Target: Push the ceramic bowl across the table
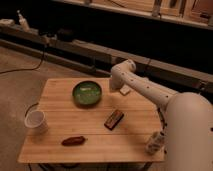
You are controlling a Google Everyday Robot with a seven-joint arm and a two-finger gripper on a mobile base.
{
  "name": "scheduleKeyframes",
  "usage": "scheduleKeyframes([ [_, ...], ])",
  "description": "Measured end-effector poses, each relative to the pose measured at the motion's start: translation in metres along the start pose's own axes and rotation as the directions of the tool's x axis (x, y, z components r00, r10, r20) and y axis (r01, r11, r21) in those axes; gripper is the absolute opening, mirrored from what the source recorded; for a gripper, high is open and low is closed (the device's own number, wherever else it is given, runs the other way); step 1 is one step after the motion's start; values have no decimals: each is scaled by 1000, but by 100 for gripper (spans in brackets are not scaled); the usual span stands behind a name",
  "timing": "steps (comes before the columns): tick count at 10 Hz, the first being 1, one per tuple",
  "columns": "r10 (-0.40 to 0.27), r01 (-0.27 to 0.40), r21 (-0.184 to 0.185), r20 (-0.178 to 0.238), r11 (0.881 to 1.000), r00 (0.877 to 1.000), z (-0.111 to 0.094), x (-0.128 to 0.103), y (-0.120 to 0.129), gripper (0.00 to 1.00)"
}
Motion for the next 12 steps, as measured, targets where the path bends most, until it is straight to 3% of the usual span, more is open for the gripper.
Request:
scheduleKeyframes([
  [5, 19, -17, -38, 53, 999, 998, 26, -13, -4, 0],
  [12, -22, 30, -64, 117, 997, 993, 47, -52, -19, 0],
])
